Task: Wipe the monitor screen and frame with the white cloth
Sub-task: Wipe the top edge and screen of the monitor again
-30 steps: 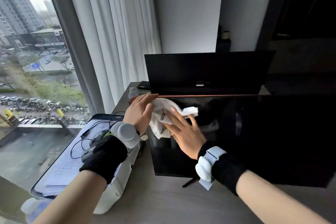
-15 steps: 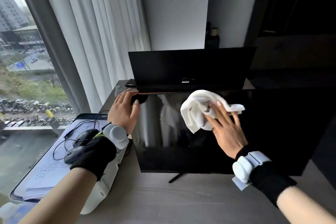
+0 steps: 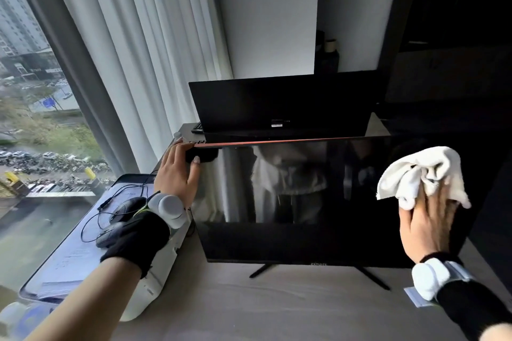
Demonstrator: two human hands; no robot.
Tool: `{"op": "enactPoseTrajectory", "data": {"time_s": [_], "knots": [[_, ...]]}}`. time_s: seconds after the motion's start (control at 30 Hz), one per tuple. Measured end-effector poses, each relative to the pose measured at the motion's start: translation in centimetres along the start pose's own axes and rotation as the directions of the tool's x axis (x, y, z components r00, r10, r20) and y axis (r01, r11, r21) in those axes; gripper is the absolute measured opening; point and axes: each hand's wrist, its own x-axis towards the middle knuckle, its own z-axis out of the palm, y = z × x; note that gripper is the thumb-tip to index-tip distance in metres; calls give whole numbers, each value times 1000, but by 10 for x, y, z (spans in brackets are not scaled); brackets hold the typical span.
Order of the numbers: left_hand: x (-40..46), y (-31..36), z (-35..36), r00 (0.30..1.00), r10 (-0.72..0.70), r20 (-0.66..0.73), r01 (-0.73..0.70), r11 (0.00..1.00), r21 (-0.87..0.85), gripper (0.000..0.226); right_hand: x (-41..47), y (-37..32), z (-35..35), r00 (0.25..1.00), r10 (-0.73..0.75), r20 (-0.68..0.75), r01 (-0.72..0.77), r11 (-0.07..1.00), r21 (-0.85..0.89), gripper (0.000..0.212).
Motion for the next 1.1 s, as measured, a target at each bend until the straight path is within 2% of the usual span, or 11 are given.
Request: {"op": "enactPoseTrajectory", "data": {"time_s": [0.1, 0.17, 0.3, 0.43, 0.53, 0.63, 0.8, 0.9, 0.97, 1.0, 1.1], "knots": [[1, 8, -3, 1000, -5, 28, 6, 999, -42, 37, 1, -35, 4, 1000, 8, 14, -10, 994, 105, 67], [0, 9, -9, 999, -36, 37, 39, 996, -77, 40, -2, -73, 12, 992, -125, 32, 120, 986, 115, 68], [-1, 14, -14, 996, -72, 58, 80, 986, -146, 45, -21, -158, 38, 895, -434, 108, 422, 900, 111, 61], [-1, 10, -16, 995, -55, 87, 69, 982, -175, 46, -46, -239, 71, 800, -549, 242, 547, 833, 81, 50], [2, 4, -14, 996, -13, 87, 30, 980, -197, 44, -65, -287, 94, 689, -634, 351, 653, 753, 81, 51], [1, -2, -10, 998, 3, 60, 10, 976, -218, 41, -88, -310, 118, 524, -715, 464, 777, 624, 85, 51], [-2, -5, -6, 999, 28, 18, -22, 969, -247, 40, -130, -283, 143, 330, -672, 663, 870, 489, 63, 60], [-2, -7, -6, 999, 21, 29, -14, 970, -243, 41, -133, -246, 134, 305, -670, 677, 882, 467, 65, 54], [-2, -8, -6, 999, 22, 32, -14, 971, -238, 41, -124, -218, 120, 339, -665, 665, 870, 492, 48, 48], [-3, -8, -5, 999, 22, 31, -14, 972, -234, 41, -117, -203, 112, 389, -678, 624, 857, 515, 26, 46], [-4, -9, -2, 1000, 7, 11, -5, 976, -219, 41, -84, -159, 82, 606, -678, 415, 764, 642, -68, 46]]}}
